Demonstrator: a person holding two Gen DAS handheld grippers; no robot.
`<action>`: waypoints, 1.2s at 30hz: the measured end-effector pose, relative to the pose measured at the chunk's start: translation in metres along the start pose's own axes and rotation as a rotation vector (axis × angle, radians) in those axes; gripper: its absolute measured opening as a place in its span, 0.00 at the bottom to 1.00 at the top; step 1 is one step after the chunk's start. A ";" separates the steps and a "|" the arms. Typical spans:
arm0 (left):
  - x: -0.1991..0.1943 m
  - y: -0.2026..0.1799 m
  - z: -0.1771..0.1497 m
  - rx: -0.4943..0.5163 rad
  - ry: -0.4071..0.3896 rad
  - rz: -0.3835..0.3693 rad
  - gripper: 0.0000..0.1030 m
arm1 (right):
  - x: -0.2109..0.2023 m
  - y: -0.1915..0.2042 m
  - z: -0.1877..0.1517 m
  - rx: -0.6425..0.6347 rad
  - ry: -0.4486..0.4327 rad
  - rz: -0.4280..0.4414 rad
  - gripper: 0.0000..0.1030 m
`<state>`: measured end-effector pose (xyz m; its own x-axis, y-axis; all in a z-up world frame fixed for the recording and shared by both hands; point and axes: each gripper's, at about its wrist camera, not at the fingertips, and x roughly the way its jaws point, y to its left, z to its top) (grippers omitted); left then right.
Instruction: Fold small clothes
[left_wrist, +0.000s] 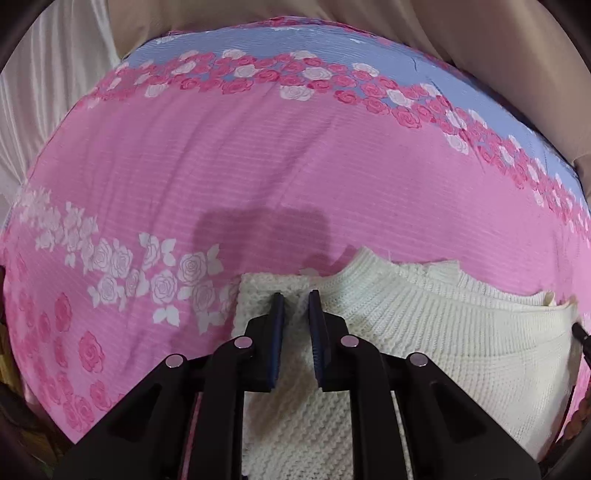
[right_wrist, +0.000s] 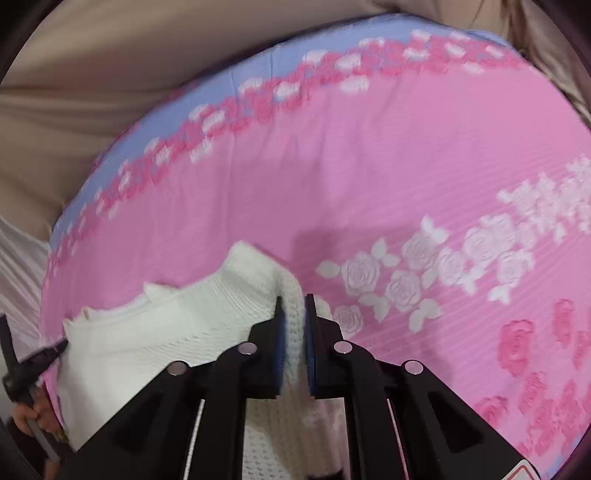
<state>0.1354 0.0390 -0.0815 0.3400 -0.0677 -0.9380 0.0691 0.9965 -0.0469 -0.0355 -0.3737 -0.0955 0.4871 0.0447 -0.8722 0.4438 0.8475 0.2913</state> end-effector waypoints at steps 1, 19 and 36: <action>-0.009 0.004 0.000 -0.026 -0.009 -0.021 0.15 | -0.001 0.002 0.003 0.016 0.011 0.005 0.10; -0.040 0.035 -0.080 -0.066 0.038 -0.084 0.25 | -0.006 0.121 -0.113 -0.276 0.161 0.175 0.01; -0.039 0.076 -0.107 -0.322 0.089 -0.187 0.67 | -0.024 0.191 -0.111 -0.371 0.171 0.196 0.08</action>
<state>0.0266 0.1226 -0.0850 0.2657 -0.2598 -0.9284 -0.1811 0.9324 -0.3127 -0.0460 -0.1542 -0.0629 0.3898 0.2834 -0.8762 0.0404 0.9453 0.3238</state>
